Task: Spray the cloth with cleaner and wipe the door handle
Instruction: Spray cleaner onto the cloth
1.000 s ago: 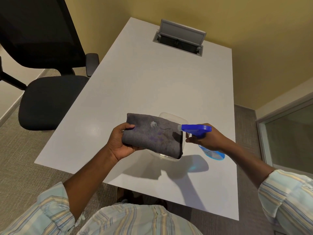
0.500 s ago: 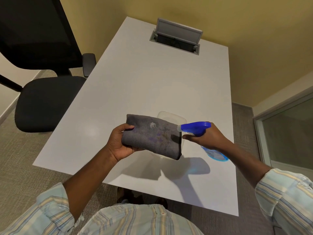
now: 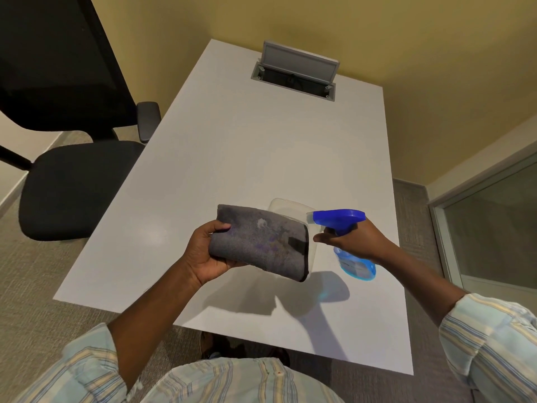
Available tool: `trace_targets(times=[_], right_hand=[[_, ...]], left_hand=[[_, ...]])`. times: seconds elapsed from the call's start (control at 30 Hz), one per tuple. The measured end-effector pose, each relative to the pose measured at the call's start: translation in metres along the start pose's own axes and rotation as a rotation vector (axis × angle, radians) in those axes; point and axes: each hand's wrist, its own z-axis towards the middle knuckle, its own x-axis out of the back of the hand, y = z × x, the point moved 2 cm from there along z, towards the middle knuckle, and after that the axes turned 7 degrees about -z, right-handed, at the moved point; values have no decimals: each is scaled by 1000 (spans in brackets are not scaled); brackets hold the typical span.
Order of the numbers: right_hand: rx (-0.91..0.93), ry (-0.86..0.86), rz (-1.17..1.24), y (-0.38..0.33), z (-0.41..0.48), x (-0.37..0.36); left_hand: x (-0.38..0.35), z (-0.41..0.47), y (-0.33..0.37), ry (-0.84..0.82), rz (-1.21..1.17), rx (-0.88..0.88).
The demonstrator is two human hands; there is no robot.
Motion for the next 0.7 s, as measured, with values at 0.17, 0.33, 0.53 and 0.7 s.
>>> trace_targets(times=[0.17, 0.33, 0.53, 0.7], right_hand=[[10, 3, 41, -1, 4, 6], [0, 38, 145, -1, 4, 14], [99, 54, 286, -7, 8, 17], [128, 60, 360, -14, 19, 13]], left_hand=[[0, -1, 7, 17, -17, -4], [3, -4, 16, 25, -19, -17], [12, -10, 30, 43, -48, -51], [19, -14, 36, 63, -64, -58]])
